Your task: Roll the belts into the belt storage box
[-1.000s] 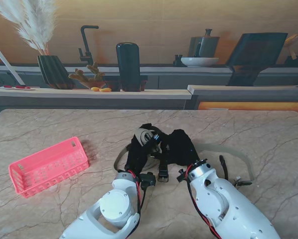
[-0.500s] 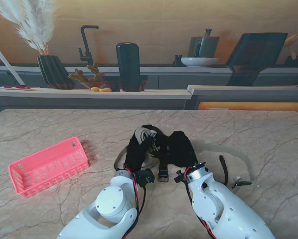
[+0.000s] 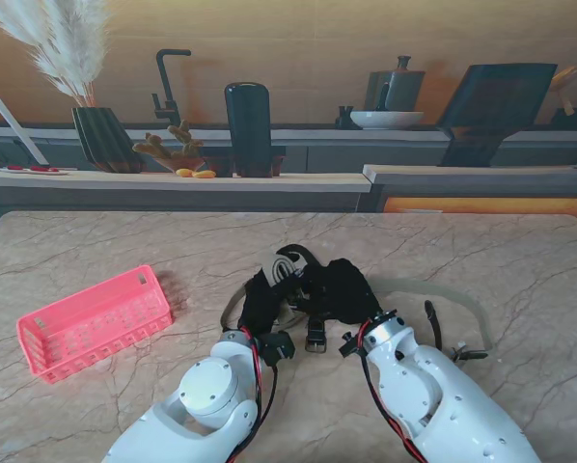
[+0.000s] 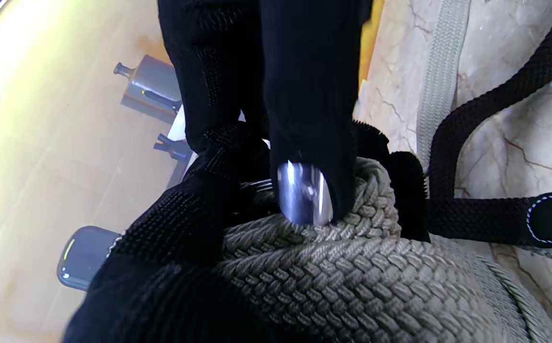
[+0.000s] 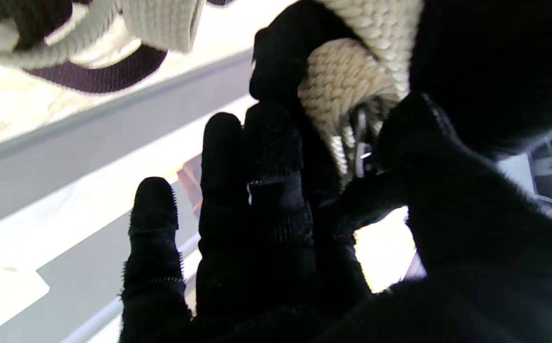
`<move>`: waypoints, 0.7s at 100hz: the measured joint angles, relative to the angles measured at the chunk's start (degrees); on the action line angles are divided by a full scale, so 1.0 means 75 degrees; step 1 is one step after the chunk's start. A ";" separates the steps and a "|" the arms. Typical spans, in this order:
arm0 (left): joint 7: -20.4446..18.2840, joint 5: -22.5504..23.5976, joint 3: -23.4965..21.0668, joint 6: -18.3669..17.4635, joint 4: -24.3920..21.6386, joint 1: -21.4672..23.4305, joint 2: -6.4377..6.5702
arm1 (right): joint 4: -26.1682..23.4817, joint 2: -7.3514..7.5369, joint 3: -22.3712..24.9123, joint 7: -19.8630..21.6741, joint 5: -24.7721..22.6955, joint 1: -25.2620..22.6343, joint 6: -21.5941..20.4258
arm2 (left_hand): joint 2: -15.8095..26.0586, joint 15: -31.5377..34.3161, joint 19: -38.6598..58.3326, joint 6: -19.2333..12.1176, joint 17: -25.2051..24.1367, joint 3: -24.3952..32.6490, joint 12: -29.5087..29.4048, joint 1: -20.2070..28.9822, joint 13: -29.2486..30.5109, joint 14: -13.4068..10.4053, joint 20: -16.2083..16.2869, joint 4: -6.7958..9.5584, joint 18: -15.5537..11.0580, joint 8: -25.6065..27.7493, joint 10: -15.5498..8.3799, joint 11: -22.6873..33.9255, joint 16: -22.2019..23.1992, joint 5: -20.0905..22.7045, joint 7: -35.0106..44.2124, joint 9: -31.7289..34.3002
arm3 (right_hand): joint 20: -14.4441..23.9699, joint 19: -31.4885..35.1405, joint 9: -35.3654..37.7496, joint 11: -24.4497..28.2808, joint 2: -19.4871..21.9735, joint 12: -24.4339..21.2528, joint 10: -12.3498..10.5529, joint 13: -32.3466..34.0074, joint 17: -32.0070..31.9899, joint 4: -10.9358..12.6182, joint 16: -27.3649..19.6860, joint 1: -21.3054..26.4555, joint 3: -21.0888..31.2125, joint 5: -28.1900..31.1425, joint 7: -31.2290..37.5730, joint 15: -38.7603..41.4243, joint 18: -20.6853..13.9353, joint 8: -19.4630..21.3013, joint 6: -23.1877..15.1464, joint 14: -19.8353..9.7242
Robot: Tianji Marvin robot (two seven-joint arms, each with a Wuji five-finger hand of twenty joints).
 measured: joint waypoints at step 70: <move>-0.3097 0.0695 -0.0268 0.0625 0.0007 -0.0149 0.0538 | -0.1251 0.0303 0.2056 -0.0697 -0.2303 -0.1363 -0.0693 | -0.1174 0.1342 0.2380 -0.0119 -0.0206 0.1991 0.1319 -0.0693 0.0328 -0.0181 0.2512 0.0218 0.0043 0.0503 -0.0206 -0.0054 0.3868 0.0294 -0.0476 -0.0433 | 0.0460 -0.0654 -0.2446 -0.2201 0.0727 -0.0025 0.0100 -0.0932 -0.0224 0.0899 -0.0108 -0.1535 -0.0845 -0.1226 -0.3203 -0.0882 -0.0113 0.2039 -0.1855 -0.0102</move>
